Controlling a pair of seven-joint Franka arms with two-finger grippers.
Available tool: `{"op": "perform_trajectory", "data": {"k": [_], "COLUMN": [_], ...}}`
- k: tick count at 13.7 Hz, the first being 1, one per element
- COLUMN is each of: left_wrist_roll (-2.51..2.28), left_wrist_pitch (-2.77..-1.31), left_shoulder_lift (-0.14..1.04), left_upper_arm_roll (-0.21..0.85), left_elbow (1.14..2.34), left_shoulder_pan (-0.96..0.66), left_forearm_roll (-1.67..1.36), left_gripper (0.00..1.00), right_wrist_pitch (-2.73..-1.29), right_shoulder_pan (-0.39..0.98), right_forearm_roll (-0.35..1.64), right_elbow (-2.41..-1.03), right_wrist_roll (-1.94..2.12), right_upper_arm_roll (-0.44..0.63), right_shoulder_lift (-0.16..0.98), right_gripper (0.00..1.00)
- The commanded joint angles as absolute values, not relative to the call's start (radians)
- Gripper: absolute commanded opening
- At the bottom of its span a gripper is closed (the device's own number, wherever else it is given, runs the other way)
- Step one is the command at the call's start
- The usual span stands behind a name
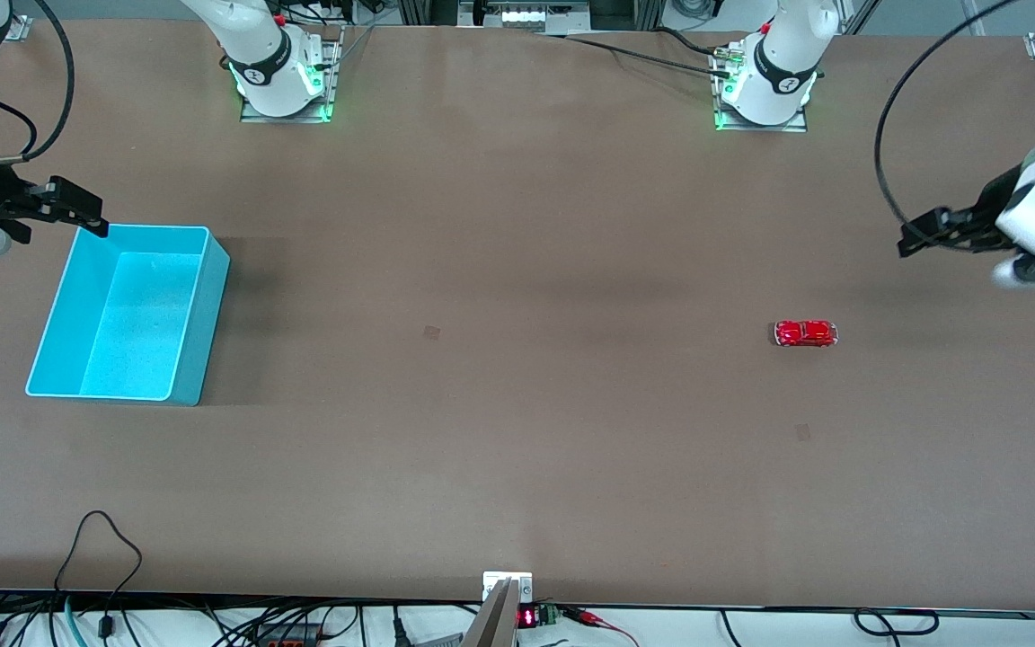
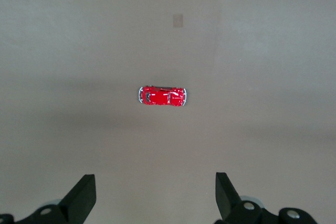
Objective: Wind red beetle toy and store in blue box
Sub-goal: 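Move the left gripper over the red toy car, then lower the left gripper and grasp the red car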
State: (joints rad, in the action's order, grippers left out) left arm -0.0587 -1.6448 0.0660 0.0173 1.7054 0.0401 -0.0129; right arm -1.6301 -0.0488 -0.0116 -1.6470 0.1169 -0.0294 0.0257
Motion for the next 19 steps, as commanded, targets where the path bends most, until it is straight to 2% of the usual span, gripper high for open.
{"op": "perform_trajectory", "data": {"k": [1,3,6,12,15,19], "left_wrist_roll": [-0.023,0.085,0.376,0.713,0.886,1.135], "left_wrist_pitch": [-1.626,-1.643,-1.779,-1.917,-2.031,-2.251], "left_shoulder_lift": [0.171,0.228,0.274,0.276,0.267,0.271], "left_upper_arm_roll": [0.02,0.02,0.018,0.044,0.096,0.098], "left_elbow": [1.675,1.674,1.721,1.888,1.977,2.087], "left_shoulder_pan": [0.04,0.038,0.046,0.043,0.043,0.06], "left_forearm_roll": [-0.028,-0.034,-0.025,-0.008,0.127,0.175], "left_gripper": [1.0,1.0,1.0,1.0,1.0,1.0], "right_wrist_pitch": [-1.621,-1.631,-1.625,-1.591,-1.566,-1.546], "right_shoulder_pan": [-0.058,-0.058,-0.046,-0.049,-0.051,-0.054], "right_forearm_roll": [0.002,0.002,-0.002,0.0,0.0,0.0], "right_elbow": [-1.641,-1.641,-1.637,-1.638,-1.641,-1.643], "right_wrist_roll": [0.115,0.114,0.129,0.13,0.132,0.129], "right_upper_arm_roll": [-0.035,-0.035,-0.041,-0.043,-0.043,-0.043], "right_shoulder_lift": [0.032,0.037,0.074,0.138,0.146,0.146], "right_gripper": [1.0,1.0,1.0,1.0,1.0,1.0]}}
